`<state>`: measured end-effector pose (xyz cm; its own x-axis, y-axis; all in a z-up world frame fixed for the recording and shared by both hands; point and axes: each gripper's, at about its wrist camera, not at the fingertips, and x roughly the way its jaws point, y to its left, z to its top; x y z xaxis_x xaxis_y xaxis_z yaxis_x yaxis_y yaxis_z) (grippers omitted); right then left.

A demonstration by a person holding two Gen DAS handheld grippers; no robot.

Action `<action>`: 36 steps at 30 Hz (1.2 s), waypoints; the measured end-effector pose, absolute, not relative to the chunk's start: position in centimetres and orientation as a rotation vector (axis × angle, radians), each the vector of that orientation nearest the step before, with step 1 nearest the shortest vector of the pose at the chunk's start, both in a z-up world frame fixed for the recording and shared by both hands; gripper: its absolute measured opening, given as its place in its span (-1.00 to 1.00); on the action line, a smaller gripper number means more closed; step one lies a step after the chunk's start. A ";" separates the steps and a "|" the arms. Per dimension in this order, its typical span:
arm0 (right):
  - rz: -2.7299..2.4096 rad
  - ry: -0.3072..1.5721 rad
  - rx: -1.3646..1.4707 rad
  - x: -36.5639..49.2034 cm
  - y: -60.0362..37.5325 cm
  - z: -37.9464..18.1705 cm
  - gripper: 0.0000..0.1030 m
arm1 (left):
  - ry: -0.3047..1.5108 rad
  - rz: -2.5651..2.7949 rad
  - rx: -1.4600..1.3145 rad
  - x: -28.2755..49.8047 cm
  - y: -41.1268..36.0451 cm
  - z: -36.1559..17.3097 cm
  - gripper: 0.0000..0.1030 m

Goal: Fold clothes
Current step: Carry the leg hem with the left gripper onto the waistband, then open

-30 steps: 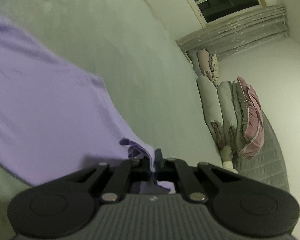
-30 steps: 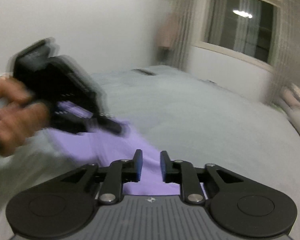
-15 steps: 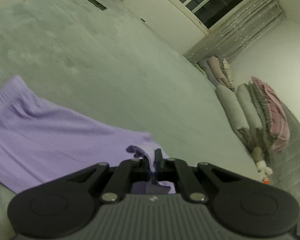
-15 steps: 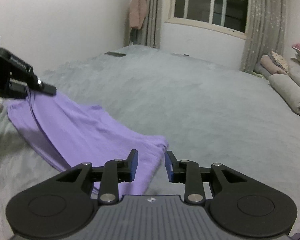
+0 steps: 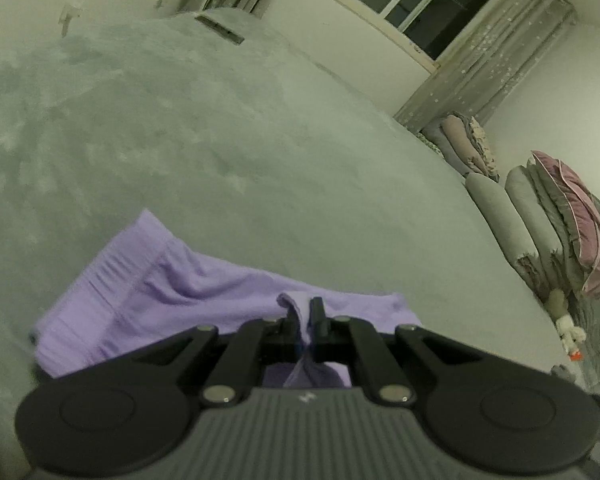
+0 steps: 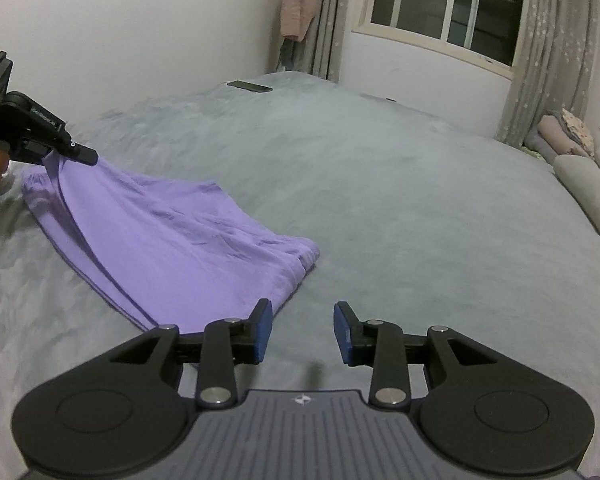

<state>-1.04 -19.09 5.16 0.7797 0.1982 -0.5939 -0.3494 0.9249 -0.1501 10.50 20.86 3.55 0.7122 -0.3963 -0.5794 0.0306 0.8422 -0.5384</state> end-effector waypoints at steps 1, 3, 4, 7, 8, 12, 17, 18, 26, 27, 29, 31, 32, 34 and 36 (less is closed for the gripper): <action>0.301 0.608 -0.261 -1.1 -18.9 5.2 -0.36 | 0.746 -0.248 -0.525 10.4 21.1 3.6 -0.95; 0.304 0.606 -0.264 -1.1 -18.7 5.3 -0.35 | 0.742 -0.246 -0.521 10.1 21.5 3.6 -0.95; 0.306 0.604 -0.265 -1.2 -18.6 5.3 -0.35 | 0.740 -0.246 -0.518 10.0 21.7 3.6 -0.95; 0.309 0.603 -0.267 -1.3 -18.6 5.3 -0.35 | 0.741 -0.231 -0.507 9.7 22.3 3.7 -0.95; 0.310 0.603 -0.268 -1.3 -18.6 5.3 -0.35 | 0.747 -0.218 -0.509 9.7 22.6 3.7 -0.95; 0.311 0.603 -0.277 -1.4 -18.2 5.3 -0.34 | 0.747 -0.186 -0.498 9.8 23.1 3.9 -0.95; 0.319 0.604 -0.297 -1.3 -17.7 5.2 -0.33 | 0.781 -0.171 -0.467 10.1 22.9 3.5 -0.94; 0.320 0.605 -0.300 -1.3 -17.6 5.1 -0.33 | 0.801 -0.157 -0.457 10.4 22.9 3.3 -0.93; 0.326 0.610 -0.321 -1.0 -16.9 5.0 -0.29 | 0.827 -0.083 -0.355 9.8 22.9 3.4 -0.93; 0.328 0.610 -0.323 -1.0 -16.9 5.0 -0.28 | 0.828 -0.076 -0.345 9.7 22.8 3.5 -0.93; 0.333 0.609 -0.327 -1.0 -16.7 4.9 -0.23 | 0.826 -0.036 -0.321 9.6 23.0 4.1 -0.93; 0.334 0.607 -0.328 -1.0 -16.7 4.9 -0.21 | 0.799 -0.015 -0.339 9.1 23.6 4.9 -0.93; 0.330 0.605 -0.326 -1.0 -16.7 4.9 -0.21 | 0.783 -0.022 -0.361 8.8 23.9 5.4 -0.93; 0.322 0.600 -0.313 -0.8 -16.8 4.9 -0.21 | 0.754 -0.043 -0.387 8.2 23.9 6.2 -0.93; 0.318 0.599 -0.295 -0.7 -16.8 4.9 -0.21 | 0.742 -0.085 -0.393 8.0 23.4 6.7 -0.91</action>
<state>-0.66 -16.76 4.93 0.7806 0.2051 -0.5904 -0.3739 0.9102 -0.1782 7.97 23.36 6.68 0.7376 -0.2129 -0.6409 -0.0619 0.9237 -0.3781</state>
